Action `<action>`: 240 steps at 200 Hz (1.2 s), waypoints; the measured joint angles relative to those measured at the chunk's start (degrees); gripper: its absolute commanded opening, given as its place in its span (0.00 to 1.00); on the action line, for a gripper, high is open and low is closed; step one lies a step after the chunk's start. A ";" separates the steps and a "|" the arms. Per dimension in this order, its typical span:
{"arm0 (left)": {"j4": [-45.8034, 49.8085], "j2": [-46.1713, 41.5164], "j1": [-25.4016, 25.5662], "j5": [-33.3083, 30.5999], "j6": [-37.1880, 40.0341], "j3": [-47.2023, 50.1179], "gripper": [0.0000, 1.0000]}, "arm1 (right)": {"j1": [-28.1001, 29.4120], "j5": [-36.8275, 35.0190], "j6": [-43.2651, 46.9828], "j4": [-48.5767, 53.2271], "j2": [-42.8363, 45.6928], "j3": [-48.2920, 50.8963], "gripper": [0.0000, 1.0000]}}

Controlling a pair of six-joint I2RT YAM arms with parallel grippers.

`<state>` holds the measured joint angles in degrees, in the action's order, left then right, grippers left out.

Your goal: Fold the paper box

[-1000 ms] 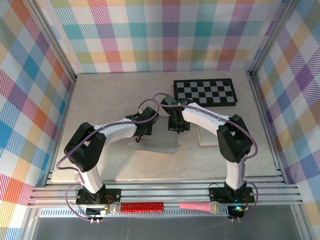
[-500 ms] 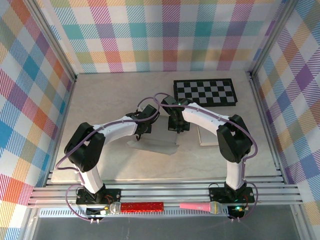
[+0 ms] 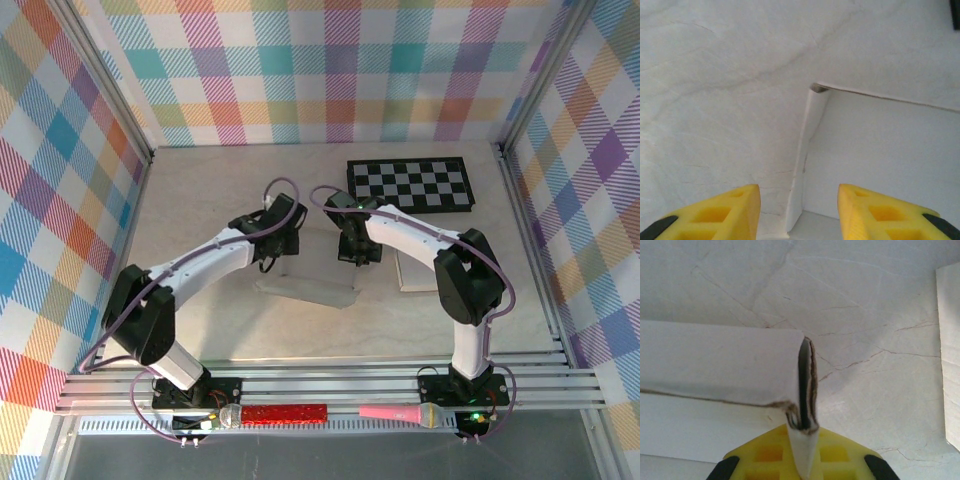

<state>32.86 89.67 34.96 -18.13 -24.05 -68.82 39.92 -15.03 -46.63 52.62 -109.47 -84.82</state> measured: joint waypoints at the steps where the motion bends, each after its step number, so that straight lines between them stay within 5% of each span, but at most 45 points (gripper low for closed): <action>1: 0.11 -0.09 -0.09 0.04 -0.04 -0.13 0.43 | -0.09 0.02 -0.17 0.11 -0.07 0.00 0.00; 66: 6.80 -5.16 -10.99 7.30 -2.51 -11.82 0.42 | -3.69 2.01 -11.34 10.23 -7.67 -8.55 0.00; 120: 12.00 -10.58 -12.24 13.99 -5.07 -3.17 0.38 | -5.86 6.67 -26.67 28.87 -21.79 -28.30 0.00; 176: 11.17 -20.44 -12.24 21.42 -9.09 13.00 0.37 | -6.14 20.87 -41.38 30.36 -22.01 -23.17 0.00; 211: 3.23 -18.58 -12.24 29.94 -12.52 20.74 0.36 | -5.44 28.98 -49.75 22.64 -18.16 -13.62 0.00; 240: -2.64 -14.47 -12.31 33.77 -14.56 22.82 0.36 | -4.57 34.21 -53.66 16.37 -17.07 -9.29 0.19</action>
<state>30.22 75.20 22.65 15.64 -38.61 -46.00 35.35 19.18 -100.29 68.99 -126.54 -94.11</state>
